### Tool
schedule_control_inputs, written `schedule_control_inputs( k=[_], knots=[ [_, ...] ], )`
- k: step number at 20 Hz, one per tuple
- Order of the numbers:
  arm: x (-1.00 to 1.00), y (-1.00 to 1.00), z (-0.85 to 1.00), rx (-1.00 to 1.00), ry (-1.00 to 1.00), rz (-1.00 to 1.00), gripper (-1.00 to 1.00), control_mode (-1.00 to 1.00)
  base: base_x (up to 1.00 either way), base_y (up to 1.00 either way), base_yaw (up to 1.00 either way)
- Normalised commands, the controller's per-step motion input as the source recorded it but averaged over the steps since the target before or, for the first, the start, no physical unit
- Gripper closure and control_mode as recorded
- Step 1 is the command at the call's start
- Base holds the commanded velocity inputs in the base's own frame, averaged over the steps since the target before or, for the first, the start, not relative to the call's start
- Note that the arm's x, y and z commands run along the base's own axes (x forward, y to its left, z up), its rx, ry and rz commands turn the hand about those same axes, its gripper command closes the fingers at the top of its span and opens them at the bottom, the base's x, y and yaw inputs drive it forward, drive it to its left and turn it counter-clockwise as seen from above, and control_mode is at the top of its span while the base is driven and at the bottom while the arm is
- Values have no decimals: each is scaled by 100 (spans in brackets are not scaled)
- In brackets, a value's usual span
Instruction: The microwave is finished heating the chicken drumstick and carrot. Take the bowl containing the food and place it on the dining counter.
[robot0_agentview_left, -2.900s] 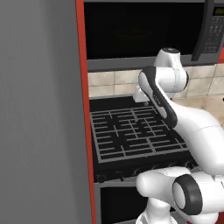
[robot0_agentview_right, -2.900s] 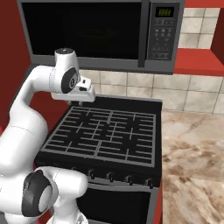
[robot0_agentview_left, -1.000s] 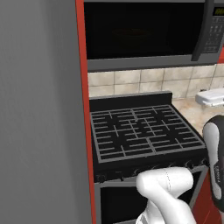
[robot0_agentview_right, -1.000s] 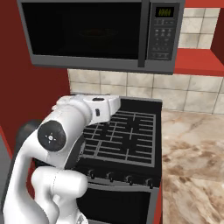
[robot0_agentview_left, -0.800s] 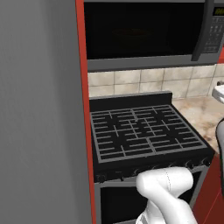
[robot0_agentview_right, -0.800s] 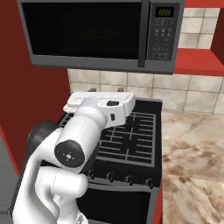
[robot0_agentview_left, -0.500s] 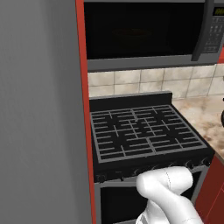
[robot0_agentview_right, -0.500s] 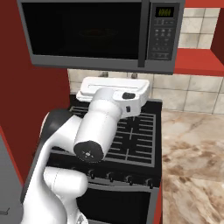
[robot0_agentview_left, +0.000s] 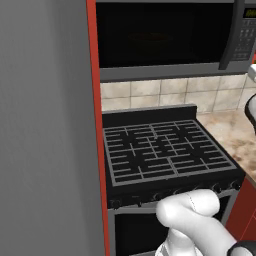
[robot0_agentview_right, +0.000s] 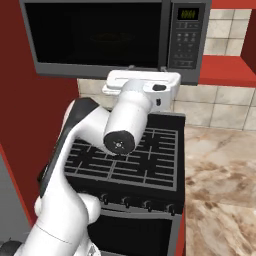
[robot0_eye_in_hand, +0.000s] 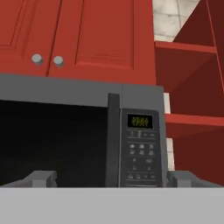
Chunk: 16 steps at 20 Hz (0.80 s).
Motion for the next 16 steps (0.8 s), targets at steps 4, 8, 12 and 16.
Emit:
schedule_control_inputs(
  k=[4,8,12,16],
  knots=[
    [93,0,0,0,6,0,-100,-100,0,0,0],
    [90,-5,0,0,6,0,-100,-100,0,0,0],
    [83,-28,4,2,9,0,-100,-100,0,0,0],
    [76,-41,13,6,12,0,-100,-100,0,0,0]
  ],
)
